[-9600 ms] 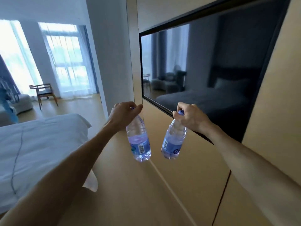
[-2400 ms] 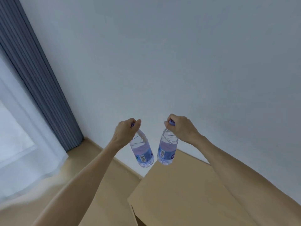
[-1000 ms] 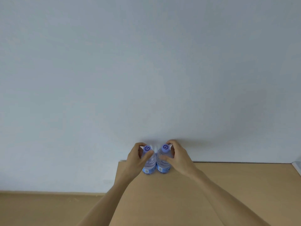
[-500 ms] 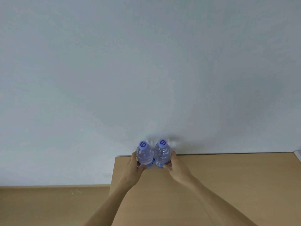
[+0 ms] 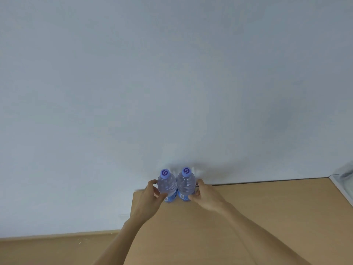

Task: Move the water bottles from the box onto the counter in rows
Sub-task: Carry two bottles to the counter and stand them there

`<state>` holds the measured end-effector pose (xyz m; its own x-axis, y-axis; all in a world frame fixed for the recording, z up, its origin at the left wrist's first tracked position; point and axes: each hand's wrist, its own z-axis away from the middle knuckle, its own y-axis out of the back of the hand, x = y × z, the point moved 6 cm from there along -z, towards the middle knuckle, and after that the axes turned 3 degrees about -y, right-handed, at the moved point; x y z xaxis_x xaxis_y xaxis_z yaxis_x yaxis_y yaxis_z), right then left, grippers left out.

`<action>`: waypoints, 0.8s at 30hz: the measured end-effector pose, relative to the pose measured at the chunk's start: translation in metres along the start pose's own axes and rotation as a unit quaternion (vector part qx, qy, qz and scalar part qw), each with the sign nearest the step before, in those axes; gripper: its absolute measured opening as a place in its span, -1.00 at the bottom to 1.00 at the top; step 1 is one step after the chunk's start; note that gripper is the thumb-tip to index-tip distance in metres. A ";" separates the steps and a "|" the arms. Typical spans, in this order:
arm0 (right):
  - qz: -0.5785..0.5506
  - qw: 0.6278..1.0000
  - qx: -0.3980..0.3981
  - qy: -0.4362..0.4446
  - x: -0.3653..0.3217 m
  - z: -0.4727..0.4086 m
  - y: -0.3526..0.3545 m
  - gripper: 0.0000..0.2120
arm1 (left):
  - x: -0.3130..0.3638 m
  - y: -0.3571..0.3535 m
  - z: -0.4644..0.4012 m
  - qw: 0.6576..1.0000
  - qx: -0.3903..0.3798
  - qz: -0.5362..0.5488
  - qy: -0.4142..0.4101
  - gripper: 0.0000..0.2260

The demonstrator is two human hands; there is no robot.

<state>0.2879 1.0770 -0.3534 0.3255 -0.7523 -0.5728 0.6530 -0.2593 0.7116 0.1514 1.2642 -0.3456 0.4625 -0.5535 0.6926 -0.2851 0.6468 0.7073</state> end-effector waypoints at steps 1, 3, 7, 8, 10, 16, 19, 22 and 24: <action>-0.001 1.000 0.011 0.000 0.000 0.005 0.005 -0.50 | 0.004 0.007 0.003 1.000 0.019 0.024 -0.007 -0.64; -0.003 0.999 0.047 0.001 -0.002 0.017 0.018 -0.50 | 0.018 0.022 0.008 0.996 0.046 0.069 -0.034 -0.76; -0.010 0.991 0.134 -0.005 -0.008 0.048 0.047 -0.57 | 0.068 0.050 0.013 0.983 0.047 0.129 -0.125 -0.84; -0.010 0.988 0.156 -0.003 -0.010 0.057 0.055 -0.59 | 0.081 0.055 0.013 0.978 0.046 0.131 -0.153 -0.84; -0.007 0.979 0.202 -0.002 -0.014 0.078 0.073 -0.63 | 0.110 0.063 0.012 0.970 0.031 0.127 -0.204 -0.84; 0.010 0.943 0.331 -0.019 -0.009 0.168 0.138 -0.66 | 0.213 0.062 0.014 0.930 -0.046 0.130 -0.341 -0.85; 0.027 0.923 0.381 -0.047 0.005 0.220 0.170 -0.64 | 0.271 0.052 0.027 0.900 -0.062 0.124 -0.414 -0.85; 0.035 0.899 0.429 -0.084 0.026 0.278 0.198 -0.64 | 0.327 0.038 0.049 0.866 -0.084 0.137 -0.474 -0.85; 0.042 0.880 0.462 -0.105 0.041 0.319 0.214 -0.65 | 0.365 0.027 0.068 0.841 -0.102 0.148 -0.510 -0.85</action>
<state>0.2229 0.7968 -0.0946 0.1498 -0.8622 -0.4839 -0.2325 -0.5064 0.8303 0.2552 1.0442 -0.0645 -0.5945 -0.4469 0.6685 -0.0626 0.8546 0.5155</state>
